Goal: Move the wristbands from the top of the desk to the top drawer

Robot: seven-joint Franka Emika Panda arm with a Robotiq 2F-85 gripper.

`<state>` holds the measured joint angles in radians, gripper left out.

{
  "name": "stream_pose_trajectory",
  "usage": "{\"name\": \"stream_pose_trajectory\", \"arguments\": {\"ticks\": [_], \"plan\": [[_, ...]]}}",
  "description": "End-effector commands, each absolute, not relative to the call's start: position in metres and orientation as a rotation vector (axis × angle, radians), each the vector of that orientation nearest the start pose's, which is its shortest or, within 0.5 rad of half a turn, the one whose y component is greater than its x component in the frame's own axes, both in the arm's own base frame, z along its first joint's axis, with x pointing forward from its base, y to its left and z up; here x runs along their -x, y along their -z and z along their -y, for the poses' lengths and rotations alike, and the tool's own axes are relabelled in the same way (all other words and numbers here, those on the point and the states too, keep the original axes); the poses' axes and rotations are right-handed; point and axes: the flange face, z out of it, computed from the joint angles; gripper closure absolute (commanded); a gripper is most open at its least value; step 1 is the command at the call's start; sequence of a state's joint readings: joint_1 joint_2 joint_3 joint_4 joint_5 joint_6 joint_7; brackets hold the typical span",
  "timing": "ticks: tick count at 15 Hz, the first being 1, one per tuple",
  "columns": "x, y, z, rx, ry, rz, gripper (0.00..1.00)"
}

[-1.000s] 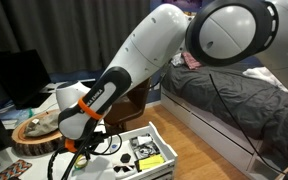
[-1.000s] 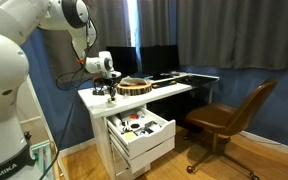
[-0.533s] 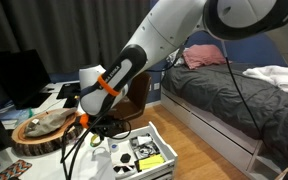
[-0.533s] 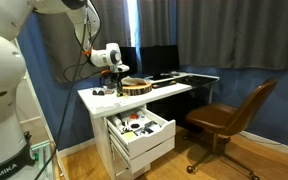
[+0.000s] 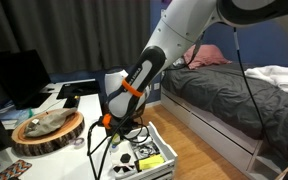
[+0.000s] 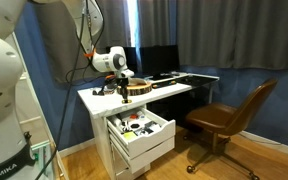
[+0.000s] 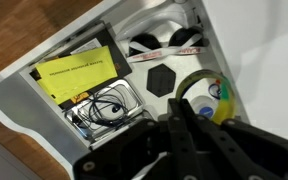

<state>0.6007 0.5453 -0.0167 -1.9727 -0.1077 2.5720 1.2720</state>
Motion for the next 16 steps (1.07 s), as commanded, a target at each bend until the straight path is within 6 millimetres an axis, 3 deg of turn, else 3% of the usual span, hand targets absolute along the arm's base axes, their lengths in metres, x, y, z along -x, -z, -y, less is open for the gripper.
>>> {"name": "stream_pose_trajectory", "arguments": {"ticks": [1, 8, 12, 16], "plan": [[-0.502, -0.183, -0.316, 2.973, 0.138, -0.943, 0.99], [-0.518, -0.134, -0.302, 2.949, 0.154, -0.757, 0.99], [-0.524, -0.101, -0.307, 2.943, 0.126, -0.635, 0.99], [-0.537, -0.081, -0.324, 2.931, 0.139, -0.532, 0.99]]}}
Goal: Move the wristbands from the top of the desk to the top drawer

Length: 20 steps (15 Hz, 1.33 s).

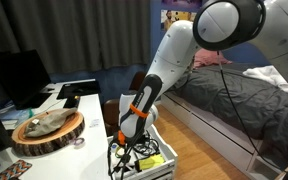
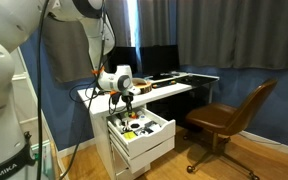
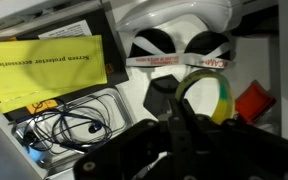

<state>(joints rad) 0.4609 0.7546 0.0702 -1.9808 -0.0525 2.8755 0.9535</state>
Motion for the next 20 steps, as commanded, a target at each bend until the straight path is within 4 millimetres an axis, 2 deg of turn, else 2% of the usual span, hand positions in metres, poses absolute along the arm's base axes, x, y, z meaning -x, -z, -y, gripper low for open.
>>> {"name": "stream_pose_trajectory", "arguments": {"ticks": [1, 8, 16, 17, 18, 19, 20], "plan": [[-0.542, -0.077, -0.327, 2.929, 0.140, -0.512, 0.99], [-0.568, -0.048, -0.340, 2.925, 0.135, -0.412, 0.99], [-0.574, -0.022, -0.337, 2.938, 0.044, -0.334, 0.99], [-0.575, -0.020, -0.336, 2.930, 0.031, -0.335, 0.97], [-0.575, -0.019, -0.335, 2.921, 0.018, -0.335, 0.71], [-0.577, -0.019, -0.333, 2.913, 0.014, -0.340, 0.70], [-0.578, -0.021, -0.331, 2.902, 0.012, -0.342, 0.64]]}}
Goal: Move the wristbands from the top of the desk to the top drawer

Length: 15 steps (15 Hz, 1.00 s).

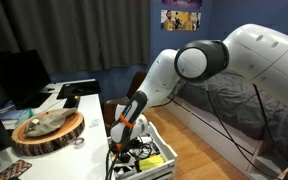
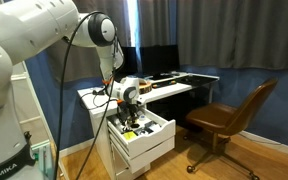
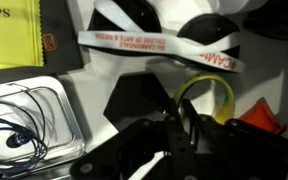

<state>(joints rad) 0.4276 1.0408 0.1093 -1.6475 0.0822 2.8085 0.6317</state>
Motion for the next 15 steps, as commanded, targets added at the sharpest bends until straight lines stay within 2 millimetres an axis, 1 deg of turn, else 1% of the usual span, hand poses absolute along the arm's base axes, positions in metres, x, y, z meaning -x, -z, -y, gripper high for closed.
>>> {"name": "stream_pose_trajectory", "arguments": {"ticks": [1, 3, 6, 9, 10, 11, 13, 15], "plan": [[-0.581, -0.024, -0.328, 2.889, 0.012, -0.346, 0.58], [-0.585, -0.036, -0.321, 2.862, 0.021, -0.363, 0.44], [-0.593, -0.060, -0.313, 2.826, 0.054, -0.358, 0.23], [-0.595, -0.082, -0.297, 2.874, 0.055, -0.294, 0.03], [-0.594, -0.087, -0.291, 2.902, 0.043, -0.276, 0.00], [-0.591, -0.092, -0.281, 2.945, -0.001, -0.225, 0.00], [-0.584, -0.100, -0.268, 2.990, -0.059, -0.112, 0.00], [-0.575, -0.111, -0.263, 3.040, -0.075, 0.001, 0.00]]}}
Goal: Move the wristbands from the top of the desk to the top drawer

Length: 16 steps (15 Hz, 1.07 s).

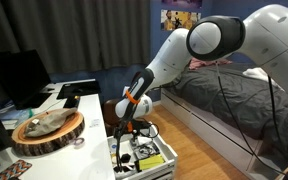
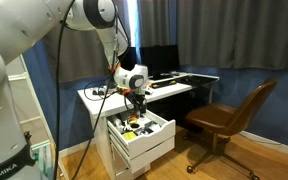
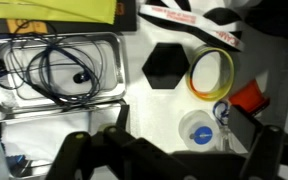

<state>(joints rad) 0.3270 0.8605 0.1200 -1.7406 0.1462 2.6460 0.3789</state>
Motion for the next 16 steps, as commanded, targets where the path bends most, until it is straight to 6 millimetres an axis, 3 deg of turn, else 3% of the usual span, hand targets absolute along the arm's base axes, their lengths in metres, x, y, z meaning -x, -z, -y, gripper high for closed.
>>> {"name": "stream_pose_trajectory", "arguments": {"ticks": [1, 3, 6, 9, 16], "plan": [[-0.569, -0.118, -0.264, 3.063, -0.064, 0.060, 0.00], [-0.557, -0.135, -0.273, 3.073, -0.017, 0.179, 0.00], [-0.531, -0.166, -0.303, 3.035, 0.049, 0.318, 0.00], [-0.508, -0.203, -0.336, 2.975, 0.101, 0.364, 0.00], [-0.483, -0.274, -0.398, 2.713, 0.294, 0.371, 0.00]]}}
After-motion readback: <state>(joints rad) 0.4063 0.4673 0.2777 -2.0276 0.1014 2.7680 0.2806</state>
